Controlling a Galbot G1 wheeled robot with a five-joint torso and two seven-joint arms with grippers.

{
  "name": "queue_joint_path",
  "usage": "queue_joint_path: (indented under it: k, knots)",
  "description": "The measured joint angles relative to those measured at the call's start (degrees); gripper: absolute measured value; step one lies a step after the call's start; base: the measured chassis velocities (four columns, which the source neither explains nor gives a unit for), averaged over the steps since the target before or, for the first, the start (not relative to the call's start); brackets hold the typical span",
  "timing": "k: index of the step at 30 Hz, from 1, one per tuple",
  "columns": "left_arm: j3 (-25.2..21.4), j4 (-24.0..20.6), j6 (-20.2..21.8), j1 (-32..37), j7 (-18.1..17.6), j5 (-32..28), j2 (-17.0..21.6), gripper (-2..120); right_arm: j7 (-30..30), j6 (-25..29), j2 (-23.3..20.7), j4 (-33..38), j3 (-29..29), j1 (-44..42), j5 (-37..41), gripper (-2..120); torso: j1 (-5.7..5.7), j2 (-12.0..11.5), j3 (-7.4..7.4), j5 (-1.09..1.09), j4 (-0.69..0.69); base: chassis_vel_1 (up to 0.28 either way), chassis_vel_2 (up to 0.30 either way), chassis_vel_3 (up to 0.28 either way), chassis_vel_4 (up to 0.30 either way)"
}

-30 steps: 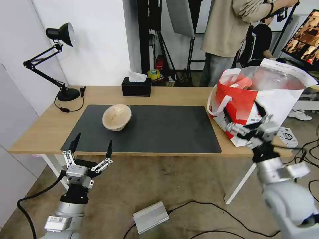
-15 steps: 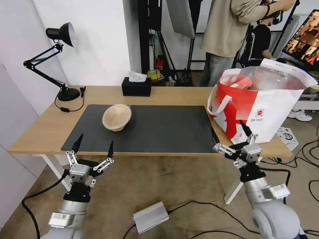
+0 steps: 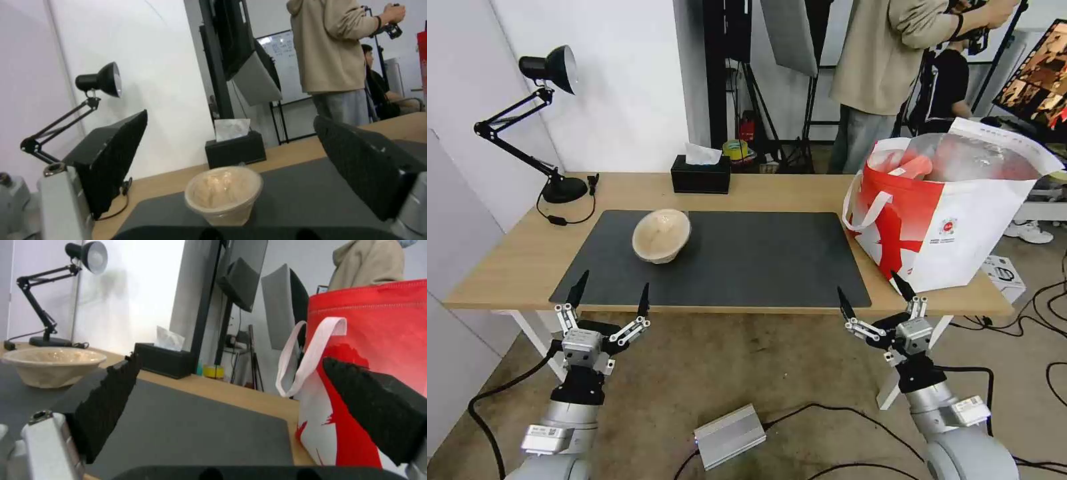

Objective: Pick up the trash from the table and place it into the takeout bag.

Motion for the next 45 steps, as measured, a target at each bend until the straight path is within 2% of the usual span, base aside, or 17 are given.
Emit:
queue_joint_path:
  k: [29,45]
  knots:
    - [0.7,0.6,0.1,0.0,-0.1,0.6,0.4,100,-0.1,2.2,0.3,0.4,0.0,-2.0,-1.3,100,0.00,0.0,0.00,0.00,0.00,0.000,0.000,0.000,0.000]
    - [2.3,3.0,4.2,-5.0,-0.1,-0.1,7.6,100,0.0,2.2,0.3,0.5,0.0,-1.9,-1.3,100,0.00,0.0,0.00,0.00,0.00,0.000,0.000,0.000,0.000]
